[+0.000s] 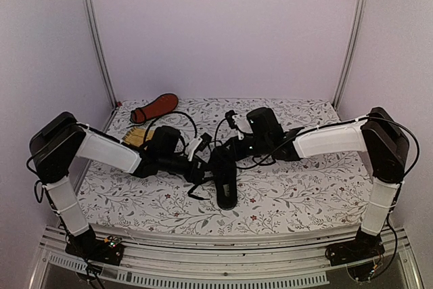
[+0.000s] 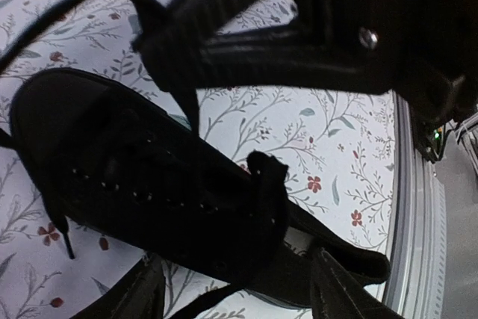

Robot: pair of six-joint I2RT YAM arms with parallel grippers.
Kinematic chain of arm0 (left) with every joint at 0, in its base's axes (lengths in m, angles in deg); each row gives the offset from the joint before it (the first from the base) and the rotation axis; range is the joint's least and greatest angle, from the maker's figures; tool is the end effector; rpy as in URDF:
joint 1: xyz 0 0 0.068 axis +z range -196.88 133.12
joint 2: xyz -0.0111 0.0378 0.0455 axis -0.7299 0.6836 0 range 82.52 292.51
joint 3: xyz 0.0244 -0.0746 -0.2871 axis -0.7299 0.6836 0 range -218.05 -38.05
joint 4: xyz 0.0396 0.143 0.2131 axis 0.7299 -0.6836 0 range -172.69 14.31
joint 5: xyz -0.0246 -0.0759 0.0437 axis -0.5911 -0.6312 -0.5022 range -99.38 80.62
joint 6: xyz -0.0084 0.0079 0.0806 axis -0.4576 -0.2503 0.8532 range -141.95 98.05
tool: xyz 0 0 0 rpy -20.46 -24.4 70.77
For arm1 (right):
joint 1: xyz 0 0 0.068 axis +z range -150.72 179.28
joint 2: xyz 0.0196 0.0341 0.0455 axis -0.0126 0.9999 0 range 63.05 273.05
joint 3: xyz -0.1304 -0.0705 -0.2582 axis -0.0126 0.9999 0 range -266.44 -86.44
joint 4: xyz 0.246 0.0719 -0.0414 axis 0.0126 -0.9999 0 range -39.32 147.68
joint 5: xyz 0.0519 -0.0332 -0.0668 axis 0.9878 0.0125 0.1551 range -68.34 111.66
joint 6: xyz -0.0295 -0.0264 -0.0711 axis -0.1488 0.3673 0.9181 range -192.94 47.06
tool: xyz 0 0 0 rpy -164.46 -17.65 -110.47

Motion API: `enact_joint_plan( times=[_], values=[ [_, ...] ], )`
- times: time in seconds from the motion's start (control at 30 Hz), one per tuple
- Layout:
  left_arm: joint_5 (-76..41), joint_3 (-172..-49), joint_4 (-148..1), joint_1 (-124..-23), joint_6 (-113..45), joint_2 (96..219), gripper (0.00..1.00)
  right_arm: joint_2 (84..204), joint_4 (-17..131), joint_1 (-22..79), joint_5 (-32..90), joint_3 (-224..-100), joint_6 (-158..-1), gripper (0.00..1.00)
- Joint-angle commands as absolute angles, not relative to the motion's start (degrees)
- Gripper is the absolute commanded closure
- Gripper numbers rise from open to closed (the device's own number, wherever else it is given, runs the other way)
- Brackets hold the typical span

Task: Tie the shoes
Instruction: Pass from the left arm to the right, then pick up the half-tied shoelace from the center of the board.

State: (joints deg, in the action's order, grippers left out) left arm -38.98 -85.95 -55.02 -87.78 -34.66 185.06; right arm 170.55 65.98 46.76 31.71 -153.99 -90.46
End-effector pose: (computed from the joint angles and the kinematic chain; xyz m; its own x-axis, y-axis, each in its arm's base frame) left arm 0.2681 -0.2783 0.1569 -0.6055 0.2715 -0.7481 0.7645 0.4598 -0.4518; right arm 0.2978 0.3430 0.2044 -0.5869 -0.2016 -0.7842 -0.6811 0.6467 0.3434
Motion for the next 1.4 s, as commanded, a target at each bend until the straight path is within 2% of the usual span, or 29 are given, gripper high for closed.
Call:
enact_joint_plan(
  times=[0.0, 0.17, 0.23, 0.3, 0.37, 0.53, 0.63, 0.7, 0.77, 1.03, 1.37],
  values=[
    [-40.08, -83.33, -47.99, -89.39, -35.84, 182.99, 0.33, 167.02, 68.81, 46.56, 28.23, -152.3, -93.41, 0.98],
    [-39.95, -85.07, -48.32, -90.7, -35.32, 185.77, 0.33, 165.82, 69.24, 46.6, 27.25, -151.01, -94.46, 0.98],
    [-39.35, -85.96, -48.77, -90.98, -34.93, 186.8, 0.39, 165.31, 69.2, 46.58, 26.89, -150.74, -94.46, 0.98],
    [-39.31, -86.57, -49.06, -91.12, -34.79, 187.39, 0.51, 164.53, 69.2, 46.63, 26.0, -150.12, -94.55, 0.98],
    [-39.39, -86.91, -49.38, -91.3, -34.63, 187.69, 0.59, 163.59, 69.2, 46.61, 24.83, -149.29, -94.63, 0.98],
    [-37.61, -86.83, -50.07, -92.19, -34.11, 188.44, 0.62, 161.33, 69.28, 46.57, 22.29, -147.55, -95.03, 0.98],
    [-36.15, -86.84, -50.37, -92.46, -34.42, 189.06, 0.73, 160.26, 69.58, 46.61, 21.55, -146.5, -95.43, 0.98],
    [-34.66, -86.64, -50.2, -92.64, -35.35, 189.36, 0.91, 159.53, 70.14, 46.56, 21.05, -145.25, -95.61, 0.98],
    [-33.78, -86.13, -50.11, -92.73, -35.65, 189.33, 1.0, 158.73, 70.58, 46.56, 19.99, -144.15, -95.45, 0.98],
    [-31.28, -80.47, -48.51, -92.84, -37.67, 185.61, 1.0, 154.11, 67.71, 46.54, 7.82, -138.68, -98.09, 0.98],
    [-29.57, -76.74, -47.58, -92.79, -40.49, 184.18, 1.0, 155.43, 61.46, 45.69, -1.87, -133.57, -104.82, 0.98]
  ],
)
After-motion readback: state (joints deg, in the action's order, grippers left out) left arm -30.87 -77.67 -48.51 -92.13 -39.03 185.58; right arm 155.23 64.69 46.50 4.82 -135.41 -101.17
